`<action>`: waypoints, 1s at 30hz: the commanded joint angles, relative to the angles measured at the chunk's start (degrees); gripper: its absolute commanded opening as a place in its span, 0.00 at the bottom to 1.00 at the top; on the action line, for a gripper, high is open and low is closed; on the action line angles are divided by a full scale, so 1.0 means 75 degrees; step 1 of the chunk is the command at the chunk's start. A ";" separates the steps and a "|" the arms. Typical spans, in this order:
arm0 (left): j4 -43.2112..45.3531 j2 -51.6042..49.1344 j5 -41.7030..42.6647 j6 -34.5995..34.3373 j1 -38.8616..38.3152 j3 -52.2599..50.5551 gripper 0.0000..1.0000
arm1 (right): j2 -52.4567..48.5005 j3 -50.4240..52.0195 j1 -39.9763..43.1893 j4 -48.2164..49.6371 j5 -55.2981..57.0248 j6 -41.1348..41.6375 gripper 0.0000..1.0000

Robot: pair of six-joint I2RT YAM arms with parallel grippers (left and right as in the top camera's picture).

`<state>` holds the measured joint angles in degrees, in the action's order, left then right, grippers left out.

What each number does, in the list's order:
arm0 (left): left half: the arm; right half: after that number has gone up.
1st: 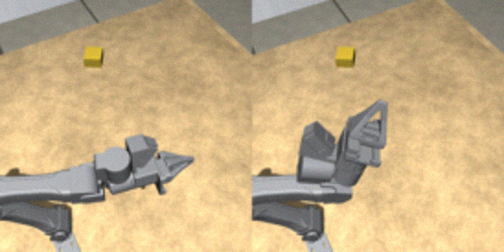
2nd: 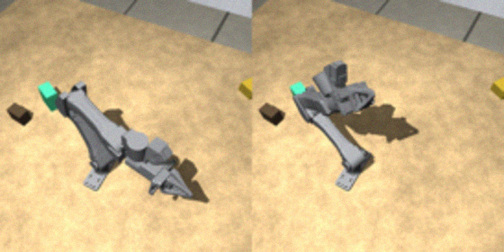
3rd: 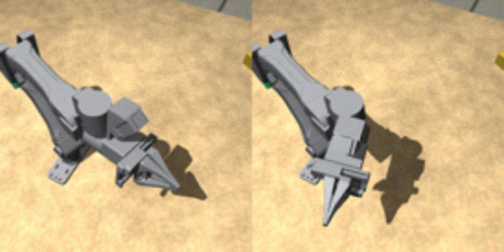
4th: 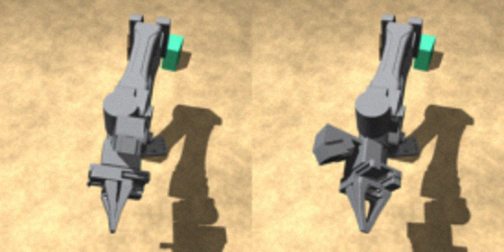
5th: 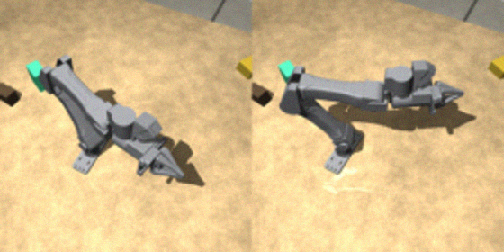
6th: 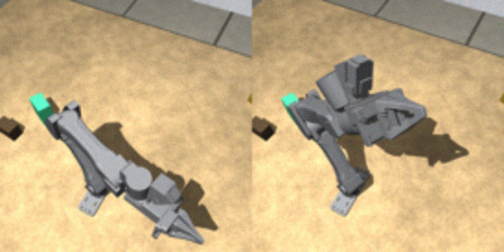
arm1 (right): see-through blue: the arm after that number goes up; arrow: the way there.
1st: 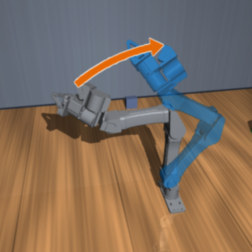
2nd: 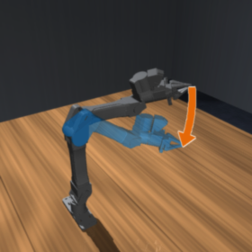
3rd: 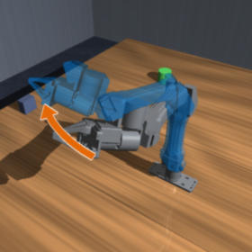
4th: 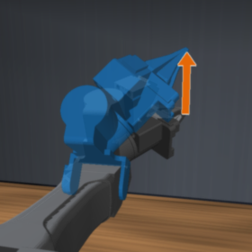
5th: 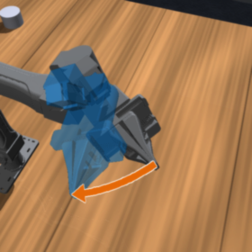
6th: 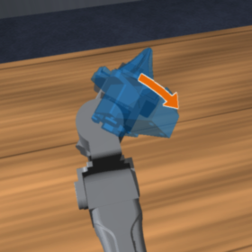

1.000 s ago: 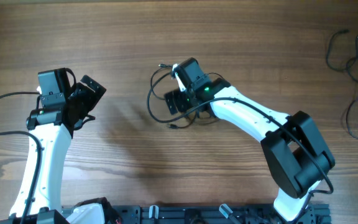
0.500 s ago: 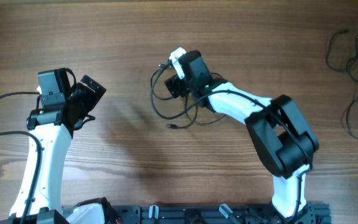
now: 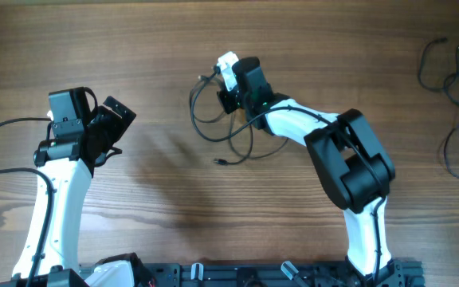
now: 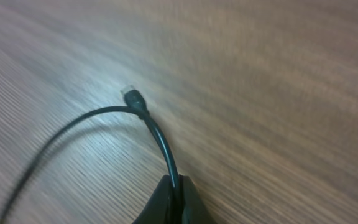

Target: Untangle cables

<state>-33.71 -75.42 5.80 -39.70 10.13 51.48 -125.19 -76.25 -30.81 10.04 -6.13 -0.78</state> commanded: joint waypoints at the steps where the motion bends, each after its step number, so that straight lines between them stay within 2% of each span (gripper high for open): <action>1: -0.0003 0.0061 -0.0131 0.0096 0.0035 -0.0006 1.00 | 0.1702 -0.0291 0.0032 -0.0431 -0.0472 0.0804 0.04; 4: -0.0003 0.0061 -0.0131 0.0096 0.0035 -0.0006 1.00 | 0.2783 -0.0291 0.0032 -0.1626 0.0087 0.1868 0.04; 7: -0.0003 0.0061 -0.0131 0.0096 0.0035 -0.0006 1.00 | 0.3456 -0.0291 0.0090 -0.3719 0.1067 0.4065 0.04; 10: -0.0003 0.0061 -0.0128 0.0096 0.0035 -0.0006 1.00 | 0.3418 -0.0213 0.0090 -0.5788 0.1818 0.6085 0.04; 11: -0.0003 0.0061 -0.0131 0.0096 0.0035 -0.0006 1.00 | 0.3389 -0.0067 0.0087 -0.6114 0.1909 0.6537 0.04; 15: -0.0003 0.0061 -0.0131 0.0096 0.0035 -0.0006 1.00 | 0.3165 0.0618 0.0029 -0.5913 0.1201 0.6478 0.04; 18: -0.0003 0.0061 -0.0131 0.0096 0.0035 -0.0006 1.00 | 0.2961 0.0982 0.0009 -0.5919 0.1154 0.5925 0.04; 22: -0.0003 0.0061 -0.0131 0.0096 0.0035 -0.0006 1.00 | 0.2911 0.1495 0.0009 -0.5925 0.1154 0.5922 0.06; 24: -0.0003 0.0061 -0.0128 0.0096 0.0035 -0.0006 1.00 | 0.2903 0.1667 0.0009 -0.5919 0.1160 0.5922 0.14; 25: -0.0003 0.0061 -0.0131 0.0096 0.0035 -0.0006 1.00 | 0.2903 0.1763 0.0009 -0.5904 0.1157 0.5928 0.27; 27: -0.0003 0.0061 -0.0128 0.0096 0.0035 -0.0006 1.00 | 0.2879 0.1856 0.0009 -0.5878 0.1157 0.5936 0.64; 30: -0.0003 0.0061 -0.0128 0.0096 0.0035 -0.0006 1.00 | 0.2742 0.1862 0.0009 -0.5785 0.1186 0.6030 0.92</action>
<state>-33.71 -75.42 5.78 -39.70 10.13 51.48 -102.19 -62.96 -30.33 -33.85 2.79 43.72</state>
